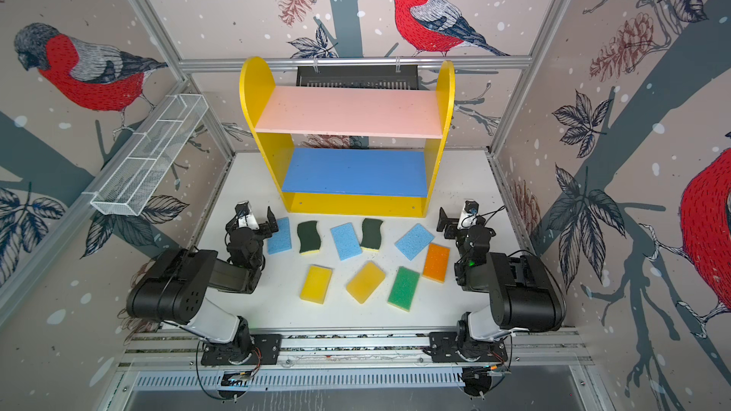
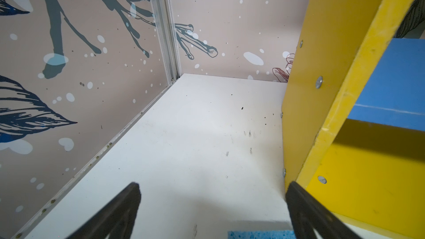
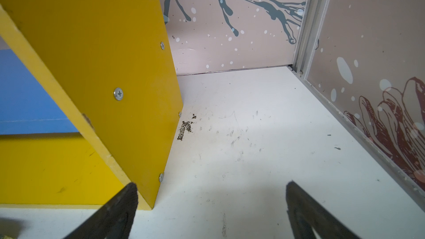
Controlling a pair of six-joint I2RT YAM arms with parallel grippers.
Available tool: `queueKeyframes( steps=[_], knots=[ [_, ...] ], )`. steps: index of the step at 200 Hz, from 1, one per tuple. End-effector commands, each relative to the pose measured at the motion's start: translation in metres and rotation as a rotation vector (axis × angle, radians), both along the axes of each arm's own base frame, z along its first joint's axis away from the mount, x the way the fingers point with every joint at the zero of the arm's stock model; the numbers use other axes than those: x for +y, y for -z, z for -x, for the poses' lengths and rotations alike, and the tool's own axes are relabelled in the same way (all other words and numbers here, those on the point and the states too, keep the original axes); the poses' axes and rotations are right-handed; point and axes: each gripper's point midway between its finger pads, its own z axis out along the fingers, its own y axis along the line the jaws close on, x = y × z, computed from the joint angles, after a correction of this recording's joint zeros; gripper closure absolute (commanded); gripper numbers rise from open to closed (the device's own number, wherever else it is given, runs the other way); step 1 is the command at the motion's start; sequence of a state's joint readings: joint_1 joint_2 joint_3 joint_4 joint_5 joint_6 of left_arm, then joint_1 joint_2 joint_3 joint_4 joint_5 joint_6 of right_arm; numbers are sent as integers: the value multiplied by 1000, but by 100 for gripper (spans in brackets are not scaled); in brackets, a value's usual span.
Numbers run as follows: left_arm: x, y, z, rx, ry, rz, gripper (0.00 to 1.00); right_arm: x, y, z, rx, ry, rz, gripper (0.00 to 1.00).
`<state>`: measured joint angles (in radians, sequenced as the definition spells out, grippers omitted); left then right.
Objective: Arrange cleaning sponges on a shelf
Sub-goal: Pick up the cleaning sponge from the middle-left of the table.
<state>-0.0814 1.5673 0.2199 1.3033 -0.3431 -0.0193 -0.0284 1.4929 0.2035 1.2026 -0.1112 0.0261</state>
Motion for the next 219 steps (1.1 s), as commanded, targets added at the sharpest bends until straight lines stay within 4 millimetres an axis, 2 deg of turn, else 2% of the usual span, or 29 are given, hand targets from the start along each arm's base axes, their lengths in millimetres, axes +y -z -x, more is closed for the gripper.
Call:
queueKeyframes(
  steps=[1, 17, 34, 51, 65, 99, 127, 143, 157, 161, 166, 179, 197, 219],
  knots=[
    [0, -11, -1, -43, -1, -1, 2, 1, -10, -2, -40, -9, 1, 0],
    [1, -11, -1, -44, -3, -3, 2, 1, -10, -1, -41, -9, 2, 0],
    [1, -12, 1, -49, -7, -5, 1, 1, -11, -1, -42, -8, 1, 5],
    [2, -13, 3, -57, -15, -5, 2, 1, -11, -1, -44, -9, 1, 0],
    [5, -14, 3, -61, -33, -2, 1, 1, -13, -1, -50, -8, 0, 0],
    [5, -31, 6, -71, -49, -7, 2, 1, -14, -16, 34, -32, -10, 0],
    [9, -53, 6, -57, -135, -12, 2, -2, -22, -21, 79, -12, -9, 0],
    [6, -62, 3, -14, -134, 34, 3, -2, -33, -21, 81, 3, 3, 0],
    [-6, -68, 0, 9, -64, 54, 3, 5, -50, -17, 30, -7, 6, 0],
    [-9, -72, -1, 1, -44, 63, 3, 7, -50, -15, 31, -11, 6, 0],
    [-12, -75, -1, -6, -27, 78, 3, 8, -63, -13, -5, -10, 5, 0],
    [-17, -81, 2, -25, -5, 131, 3, 11, -72, -12, -13, -3, 3, 0],
    [-25, -82, 3, -9, 32, 182, 3, 23, -85, -12, -9, -14, -1, 0],
    [-30, -76, 3, 90, 16, 234, 8, 42, -101, -1, -39, -6, 26, 0]
  ],
)
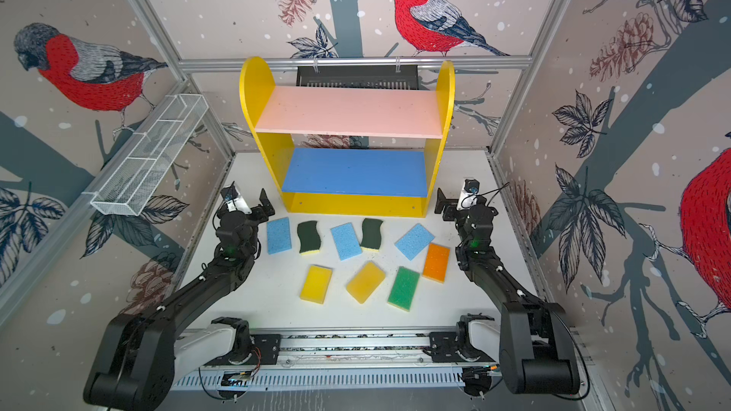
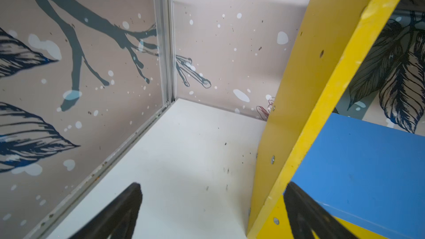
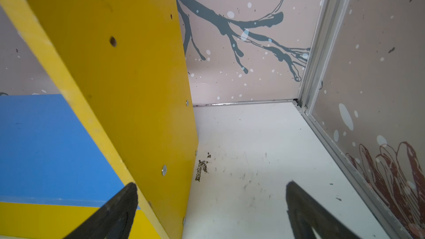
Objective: Arrange cleaning sponges on a shelf
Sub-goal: Pick up the cleaning sponge from the middle-left of the table.
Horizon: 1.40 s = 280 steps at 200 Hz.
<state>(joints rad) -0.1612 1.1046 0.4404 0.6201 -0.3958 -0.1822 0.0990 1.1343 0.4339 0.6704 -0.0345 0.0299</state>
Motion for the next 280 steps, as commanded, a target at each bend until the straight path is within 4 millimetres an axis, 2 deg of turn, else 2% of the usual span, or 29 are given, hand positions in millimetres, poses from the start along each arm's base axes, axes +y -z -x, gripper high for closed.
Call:
queueKeyframes(
  steps=[1, 32, 68, 84, 97, 108, 140, 178, 186, 189, 193, 229, 264, 280],
  knots=[
    [-10, 19, 2, 136, 22, 84, 8, 8, -6, 9, 14, 47, 20, 0],
    [-19, 23, 8, 204, 30, 151, 10, 17, -30, 24, -26, 84, -2, 0],
    [-18, 30, 22, 271, 5, 203, 13, 24, -55, 40, -42, 54, -7, 0],
    [-15, 37, 32, 301, -22, 227, 14, 21, -64, 45, -50, 82, -36, 0],
    [-12, 46, 42, 340, -57, 269, 13, 9, -70, 48, -51, 148, -101, 0],
    [-12, 53, 49, 387, -69, 288, 13, 10, -73, 51, -38, 144, -123, 0],
    [-13, 73, 64, 478, -72, 278, 12, 10, -68, 56, 31, 149, -184, 0],
    [-18, 99, 74, 571, -62, 290, 10, 14, -52, 61, 125, 136, -202, 0],
    [-20, 104, 75, 585, -58, 293, 10, 16, -50, 62, 131, 129, -207, 0],
    [-21, 107, 75, 592, -53, 294, 3, 16, -50, 63, 134, 125, -209, 0],
    [-22, 110, 75, 602, -47, 295, 2, 17, -49, 63, 136, 122, -214, 0],
    [-33, 135, 78, 710, -24, 293, 2, 18, -46, 66, 151, 118, -237, 0],
    [-43, 148, 75, 763, 30, 290, 2, 17, -44, 65, 159, 124, -240, 0],
    [-40, 154, 76, 795, 8, 274, 2, 18, -42, 64, 165, 121, -242, 0]
  ],
)
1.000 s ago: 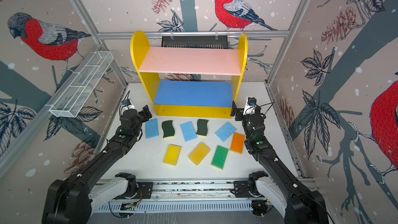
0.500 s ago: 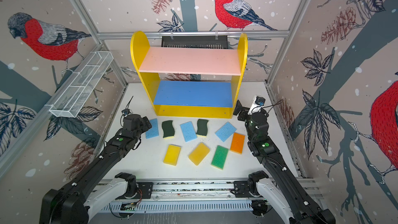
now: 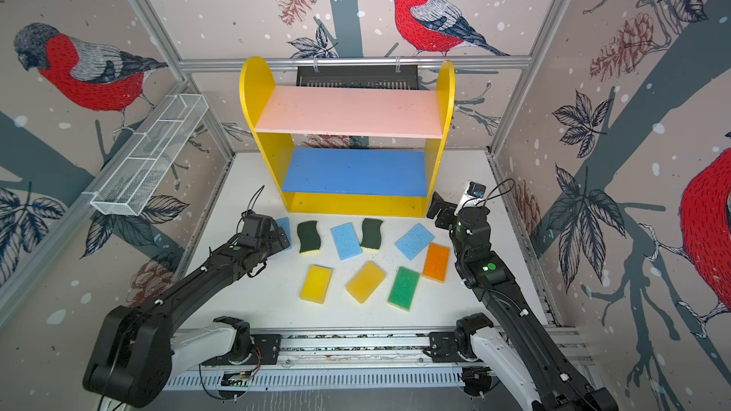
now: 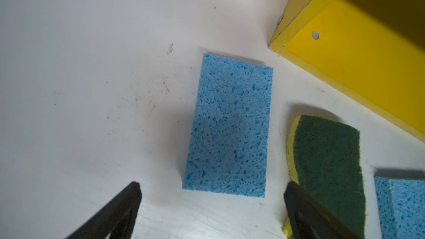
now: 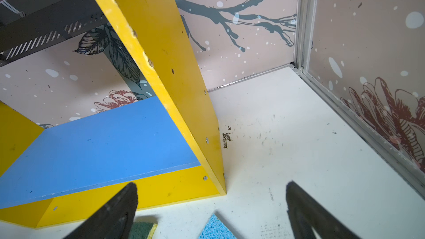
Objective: Arrange cleaning sponges on a shelf
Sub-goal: Pick up the cleaning sponge from the middle-left of the table.
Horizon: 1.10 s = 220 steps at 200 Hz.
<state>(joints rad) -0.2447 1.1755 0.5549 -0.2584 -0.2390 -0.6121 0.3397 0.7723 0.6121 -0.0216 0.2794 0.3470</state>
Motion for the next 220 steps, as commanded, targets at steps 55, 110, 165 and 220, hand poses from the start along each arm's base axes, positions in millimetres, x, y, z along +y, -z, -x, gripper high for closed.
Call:
queueKeyframes(
  steps=[55, 110, 165, 220],
  knots=[
    [-2, 11, -4, 100, 51, -54, 2, 2, 9, -3, 26, 1, -33, 0],
    [-11, 23, -4, 141, 102, -44, 2, -1, 11, -4, 34, 6, -44, 0],
    [-16, 30, -6, 160, 127, -45, 2, -3, 13, -4, 37, 11, -47, 0],
    [-16, 37, -8, 199, 126, -56, 3, -3, 17, -6, 47, 11, -58, 0]
  ],
)
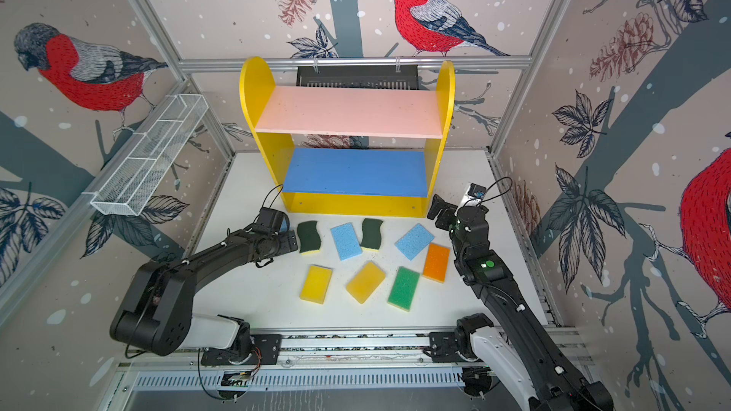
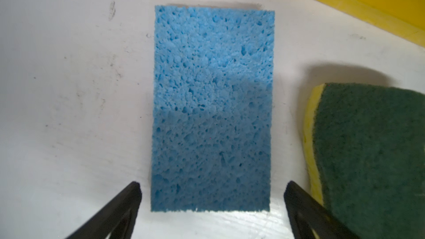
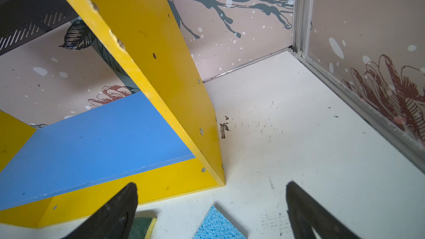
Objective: Arrange cleaning sponges on a shelf
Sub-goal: Pick up the cleaning sponge from the middle-left of the table.
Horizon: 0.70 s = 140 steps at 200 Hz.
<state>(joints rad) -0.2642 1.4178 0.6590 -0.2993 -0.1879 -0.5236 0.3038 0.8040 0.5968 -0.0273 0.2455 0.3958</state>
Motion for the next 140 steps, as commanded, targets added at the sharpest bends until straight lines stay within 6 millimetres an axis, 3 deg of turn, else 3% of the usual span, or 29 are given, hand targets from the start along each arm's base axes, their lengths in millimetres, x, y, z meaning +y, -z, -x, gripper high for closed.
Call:
queueKeyframes(
  steps=[1, 78, 140],
  knots=[
    [0, 1, -2, 8, 7, -8, 3, 2, -1, -1, -7, -4, -18, 0],
    [4, 20, -1, 118, -5, -60, 4, -2, 1, -5, 12, 9, -9, 0],
    [-1, 33, 5, 156, 16, -33, 16, -4, 7, -6, 29, 15, -15, 0]
  ],
)
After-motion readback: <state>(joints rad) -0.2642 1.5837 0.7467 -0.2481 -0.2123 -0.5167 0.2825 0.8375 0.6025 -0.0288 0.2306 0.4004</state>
